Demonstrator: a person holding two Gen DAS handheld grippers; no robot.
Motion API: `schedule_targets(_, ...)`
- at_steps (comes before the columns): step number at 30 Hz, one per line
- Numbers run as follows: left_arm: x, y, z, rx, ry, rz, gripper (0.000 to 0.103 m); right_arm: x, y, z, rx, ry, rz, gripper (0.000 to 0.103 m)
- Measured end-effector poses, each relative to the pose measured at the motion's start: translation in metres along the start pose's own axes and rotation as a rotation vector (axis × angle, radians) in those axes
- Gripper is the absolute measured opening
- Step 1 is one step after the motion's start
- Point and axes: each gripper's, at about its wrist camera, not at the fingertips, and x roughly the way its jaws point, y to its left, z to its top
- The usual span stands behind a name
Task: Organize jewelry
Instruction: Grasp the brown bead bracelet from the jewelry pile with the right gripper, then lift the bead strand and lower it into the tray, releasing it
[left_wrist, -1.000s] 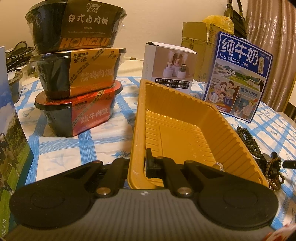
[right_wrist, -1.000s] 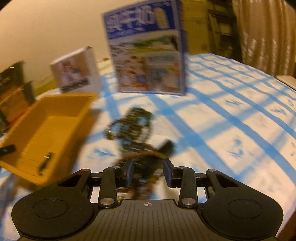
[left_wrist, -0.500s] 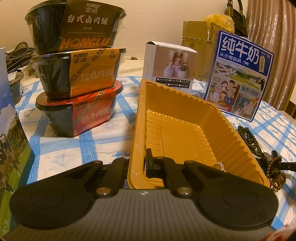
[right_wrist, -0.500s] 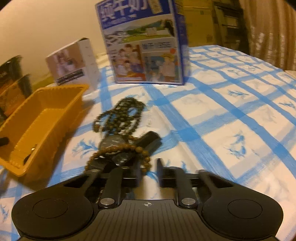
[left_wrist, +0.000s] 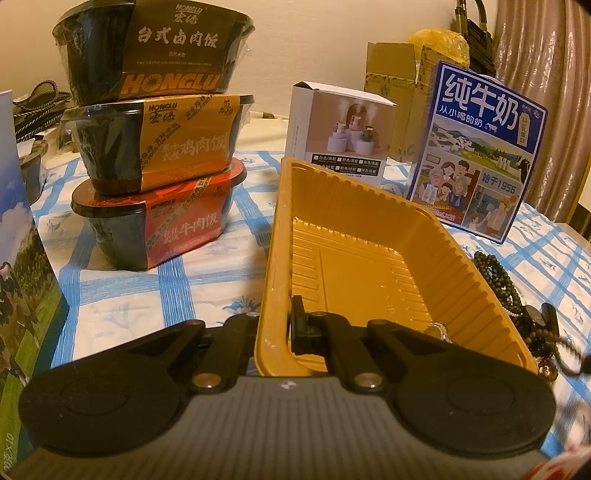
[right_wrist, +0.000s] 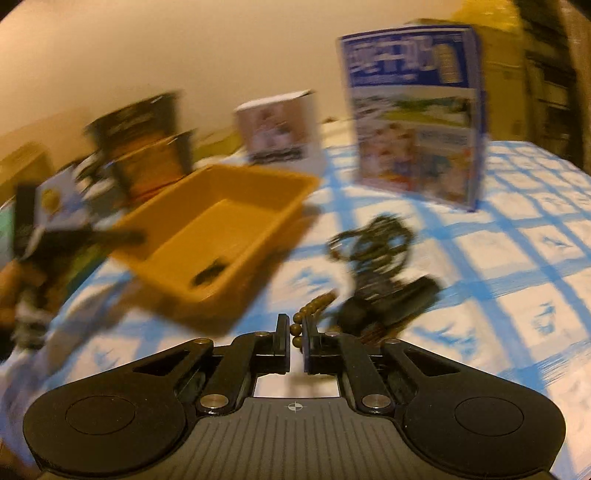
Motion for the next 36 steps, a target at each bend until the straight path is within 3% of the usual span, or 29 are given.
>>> schedule_targets(5, 0.000, 0.000, 0.000, -0.001, 0.000, 0.000, 0.003, -0.001, 0.025, -0.010, -0.019, 0.044, 0.096, 0.006)
schedule_targets(11, -0.001, 0.000, -0.001, -0.004, -0.001, -0.002, 0.003, -0.020, 0.018, -0.001, 0.037, -0.022, 0.066, 0.006)
schedule_targets(15, -0.002, -0.001, -0.001, -0.009, -0.003, -0.002, 0.003, -0.049, 0.005, 0.016, 0.110, -0.134, 0.057, 0.006)
schedule_targets(23, -0.003, -0.002, -0.001, -0.009, -0.007, -0.002, 0.003, -0.104, -0.022, 0.070, 0.182, -0.395, -0.096, 0.006)
schedule_targets(28, -0.003, -0.002, -0.001, -0.008, -0.008, -0.002, 0.003, -0.124, -0.038, 0.102, 0.224, -0.516, -0.092, 0.006)
schedule_targets(36, -0.003, -0.003, 0.000, -0.005, -0.008, -0.001, 0.003, -0.128, -0.040, 0.122, 0.245, -0.511, -0.061, 0.006)
